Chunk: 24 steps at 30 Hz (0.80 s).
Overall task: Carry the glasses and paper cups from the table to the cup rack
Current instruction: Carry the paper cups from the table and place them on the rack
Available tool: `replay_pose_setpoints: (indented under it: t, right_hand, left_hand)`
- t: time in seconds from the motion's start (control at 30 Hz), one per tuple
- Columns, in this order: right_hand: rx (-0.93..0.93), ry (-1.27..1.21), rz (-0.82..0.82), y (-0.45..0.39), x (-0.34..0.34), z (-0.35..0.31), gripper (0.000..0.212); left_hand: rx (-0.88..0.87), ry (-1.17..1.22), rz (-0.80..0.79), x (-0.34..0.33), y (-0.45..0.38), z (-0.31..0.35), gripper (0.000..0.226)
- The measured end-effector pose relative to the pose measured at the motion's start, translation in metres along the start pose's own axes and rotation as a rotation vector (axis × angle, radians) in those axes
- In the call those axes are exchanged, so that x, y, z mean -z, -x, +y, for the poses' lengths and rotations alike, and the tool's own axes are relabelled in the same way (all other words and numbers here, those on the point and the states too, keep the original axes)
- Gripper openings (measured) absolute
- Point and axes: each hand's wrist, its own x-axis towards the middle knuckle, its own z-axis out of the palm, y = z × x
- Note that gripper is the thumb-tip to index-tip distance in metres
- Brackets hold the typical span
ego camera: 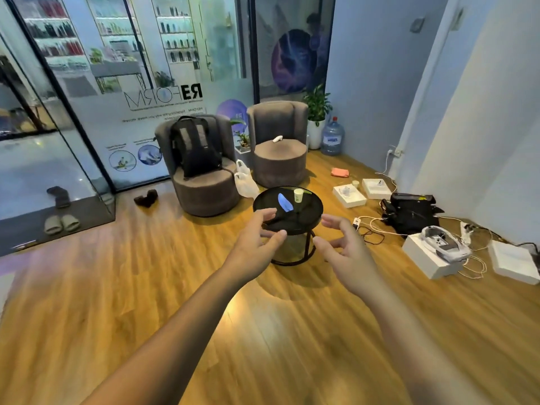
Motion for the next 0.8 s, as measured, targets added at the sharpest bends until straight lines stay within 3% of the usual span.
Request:
replay_pose_setpoints:
  t: [0.33, 0.8]
  right_hand:
    - [-0.139, -0.025, 0.083, -0.171, -0.012, 0.057, 0.048]
    - [-0.157, -0.033, -0.066, -0.463, 0.025, 0.176, 0.045]
  left_hand:
    - [0.013, -0.024, -0.147, -0.017, -0.206, -0.054, 0.048]
    - [0.109, -0.084, -0.184, -0.107, -0.476, -0.119, 0.053]
